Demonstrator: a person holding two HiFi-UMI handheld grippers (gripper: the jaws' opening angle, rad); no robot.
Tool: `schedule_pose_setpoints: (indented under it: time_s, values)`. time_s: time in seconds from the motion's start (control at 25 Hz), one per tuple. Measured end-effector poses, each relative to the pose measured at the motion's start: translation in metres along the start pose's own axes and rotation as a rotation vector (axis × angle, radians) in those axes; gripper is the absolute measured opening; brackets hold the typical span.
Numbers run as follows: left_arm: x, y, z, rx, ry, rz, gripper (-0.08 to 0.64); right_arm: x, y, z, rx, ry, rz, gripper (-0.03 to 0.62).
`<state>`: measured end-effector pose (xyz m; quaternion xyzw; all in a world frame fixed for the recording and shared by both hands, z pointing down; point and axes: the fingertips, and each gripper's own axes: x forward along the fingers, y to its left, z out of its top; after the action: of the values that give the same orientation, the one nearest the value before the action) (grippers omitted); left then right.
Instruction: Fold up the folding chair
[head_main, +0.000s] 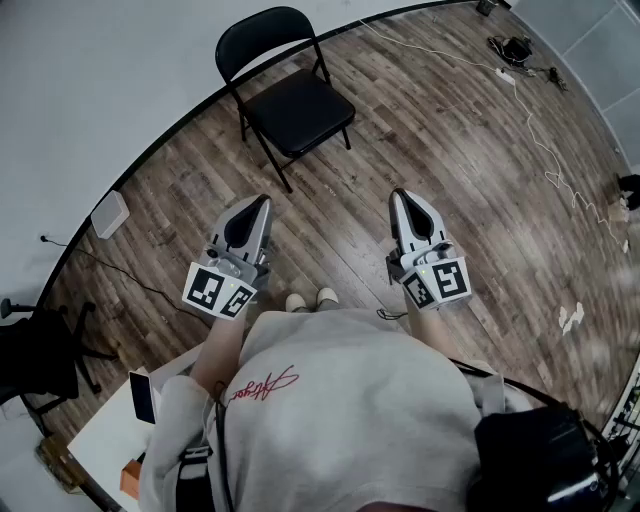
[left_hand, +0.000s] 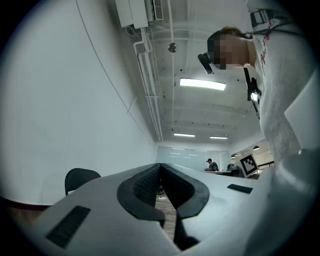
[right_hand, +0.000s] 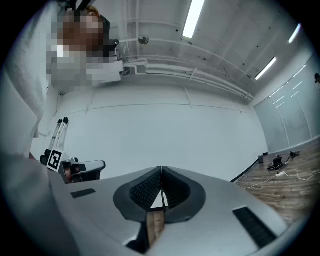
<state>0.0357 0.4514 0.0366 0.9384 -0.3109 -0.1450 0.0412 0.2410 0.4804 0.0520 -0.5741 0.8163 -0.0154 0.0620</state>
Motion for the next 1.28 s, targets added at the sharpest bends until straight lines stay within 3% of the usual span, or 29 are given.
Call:
schedule_pose_setpoints:
  time_s: [0.52, 0.72, 1.08, 1.28]
  values:
    - [0.007, -0.008, -0.008, -0.011, 0.022, 0.004, 0.017, -0.002, -0.008, 0.000, 0.008, 0.003, 0.018, 0.017]
    - [0.016, -0.009, -0.010, 0.006, 0.025, 0.002, 0.017, 0.003, -0.023, 0.004, -0.077, -0.009, -0.019, 0.017]
    - [0.039, -0.002, -0.011, 0.043, -0.013, 0.085, 0.017, 0.019, -0.038, 0.004, -0.234, -0.001, 0.043, 0.017]
    - [0.036, 0.024, -0.026, 0.034, 0.027, 0.153, 0.017, 0.042, -0.047, -0.013, -0.228, 0.036, 0.073, 0.017]
